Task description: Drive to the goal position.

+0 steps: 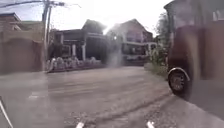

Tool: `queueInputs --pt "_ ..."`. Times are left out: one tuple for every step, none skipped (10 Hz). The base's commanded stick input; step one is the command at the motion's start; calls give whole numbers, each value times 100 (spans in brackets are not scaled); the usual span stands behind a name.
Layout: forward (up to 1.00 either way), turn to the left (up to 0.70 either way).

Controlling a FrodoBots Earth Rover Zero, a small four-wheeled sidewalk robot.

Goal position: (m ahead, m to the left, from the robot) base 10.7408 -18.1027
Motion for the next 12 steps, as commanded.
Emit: queueInputs --pt "70 -11" --pt "70 0" --pt "70 0" --pt "70 0" --pt "70 0" --pt "70 0" --pt "70 0" --pt "70 0" --pt "70 0" --pt "70 0" --pt "70 0" --pt "70 0"
